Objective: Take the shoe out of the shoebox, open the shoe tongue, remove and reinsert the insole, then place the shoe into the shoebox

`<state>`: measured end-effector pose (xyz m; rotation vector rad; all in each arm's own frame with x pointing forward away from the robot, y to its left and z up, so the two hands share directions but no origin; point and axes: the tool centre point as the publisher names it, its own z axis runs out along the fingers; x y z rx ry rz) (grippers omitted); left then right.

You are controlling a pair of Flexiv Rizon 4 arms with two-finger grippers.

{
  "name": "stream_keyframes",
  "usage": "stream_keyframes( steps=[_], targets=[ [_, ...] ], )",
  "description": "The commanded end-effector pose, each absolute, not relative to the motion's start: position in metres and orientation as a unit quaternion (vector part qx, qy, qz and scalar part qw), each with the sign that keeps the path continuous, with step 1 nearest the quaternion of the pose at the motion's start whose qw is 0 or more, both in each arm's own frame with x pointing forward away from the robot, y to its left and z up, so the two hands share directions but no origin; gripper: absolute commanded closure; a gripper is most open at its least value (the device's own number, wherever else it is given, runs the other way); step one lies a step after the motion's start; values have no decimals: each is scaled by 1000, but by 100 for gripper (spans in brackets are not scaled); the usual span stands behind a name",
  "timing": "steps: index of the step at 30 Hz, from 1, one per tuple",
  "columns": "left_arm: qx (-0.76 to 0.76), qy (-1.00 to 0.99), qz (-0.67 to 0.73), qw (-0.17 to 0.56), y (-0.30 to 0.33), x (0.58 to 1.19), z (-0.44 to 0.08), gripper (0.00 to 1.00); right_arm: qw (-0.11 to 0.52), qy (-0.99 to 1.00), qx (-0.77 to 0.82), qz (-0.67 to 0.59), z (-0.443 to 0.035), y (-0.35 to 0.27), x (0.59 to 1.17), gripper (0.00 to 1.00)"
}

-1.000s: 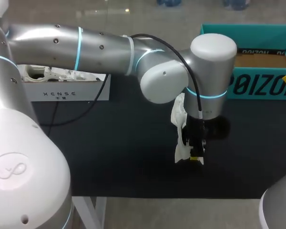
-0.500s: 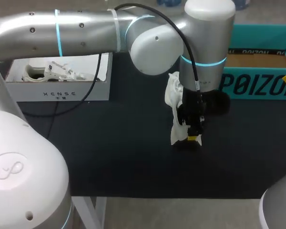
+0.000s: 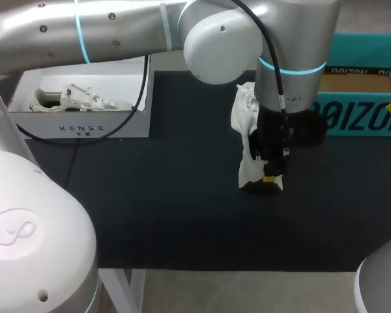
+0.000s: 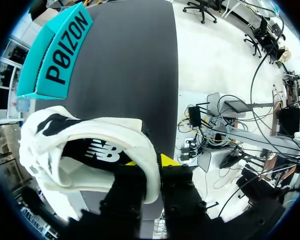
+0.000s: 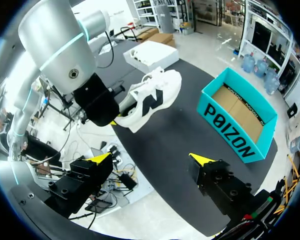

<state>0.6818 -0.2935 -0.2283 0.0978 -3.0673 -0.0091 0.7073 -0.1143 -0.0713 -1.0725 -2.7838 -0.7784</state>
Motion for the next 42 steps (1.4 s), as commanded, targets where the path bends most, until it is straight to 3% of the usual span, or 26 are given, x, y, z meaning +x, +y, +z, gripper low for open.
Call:
stream_keyframes(
  steps=[1, 24, 42],
  targets=[
    [43, -998, -8, 46, -296, 684, -224, 100, 32, -903, -348, -250, -71, -114, 710, 0],
    [47, -998, -12, 33, -297, 684, -225, 100, 32, -903, -348, -250, -71, -114, 710, 0],
    [-131, -989, -63, -12, -194, 771, -215, 100, 32, -903, -348, -250, -71, -114, 710, 0]
  ],
)
